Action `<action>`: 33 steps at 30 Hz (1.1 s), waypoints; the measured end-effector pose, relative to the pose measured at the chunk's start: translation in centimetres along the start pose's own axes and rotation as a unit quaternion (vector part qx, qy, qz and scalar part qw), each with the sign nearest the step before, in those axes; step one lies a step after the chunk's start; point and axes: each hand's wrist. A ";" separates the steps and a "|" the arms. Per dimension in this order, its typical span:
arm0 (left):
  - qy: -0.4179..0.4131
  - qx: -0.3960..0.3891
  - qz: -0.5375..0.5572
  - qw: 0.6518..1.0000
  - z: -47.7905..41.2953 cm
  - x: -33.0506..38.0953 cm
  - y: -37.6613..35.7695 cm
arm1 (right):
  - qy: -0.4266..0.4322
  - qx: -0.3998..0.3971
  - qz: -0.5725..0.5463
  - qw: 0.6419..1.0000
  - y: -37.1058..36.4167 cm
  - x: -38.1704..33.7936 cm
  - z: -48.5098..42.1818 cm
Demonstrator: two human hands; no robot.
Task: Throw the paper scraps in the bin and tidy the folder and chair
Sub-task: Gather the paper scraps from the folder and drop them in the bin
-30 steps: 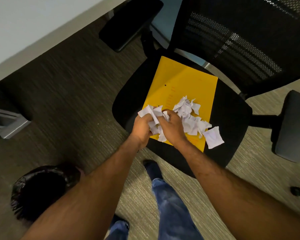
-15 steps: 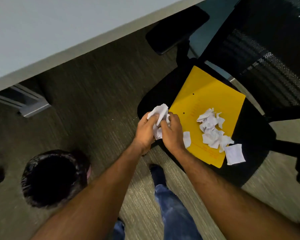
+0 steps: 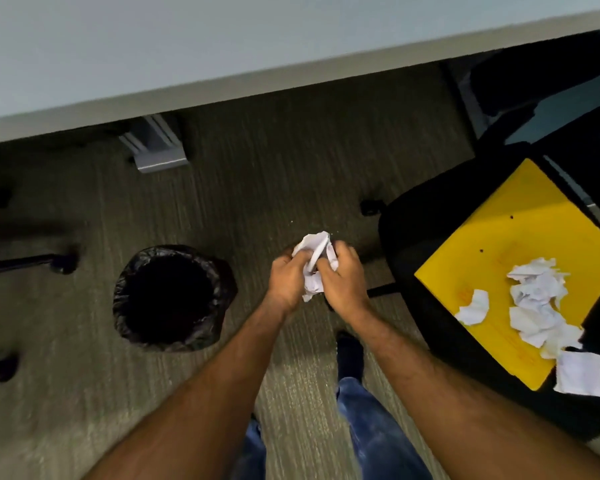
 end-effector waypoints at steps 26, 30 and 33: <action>-0.003 0.168 0.061 0.984 -1.8 -7.5 32.3 | -0.021 -0.215 -0.032 0.976 -33.5 -2.1 1.2; -0.005 0.177 0.031 0.984 -3.1 -8.5 34.5 | -0.028 -0.224 0.020 0.974 -36.1 -1.3 0.2; -0.004 0.210 0.003 0.978 -4.1 -8.9 35.5 | -0.026 -0.228 0.058 0.971 -36.9 -0.7 -0.6</action>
Point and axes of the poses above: each hand's wrist, its own z-axis away from the middle knuckle, its own y-axis out of the back of the hand, x = y × z, and after that the axes turned 7 degrees about -x, right-handed
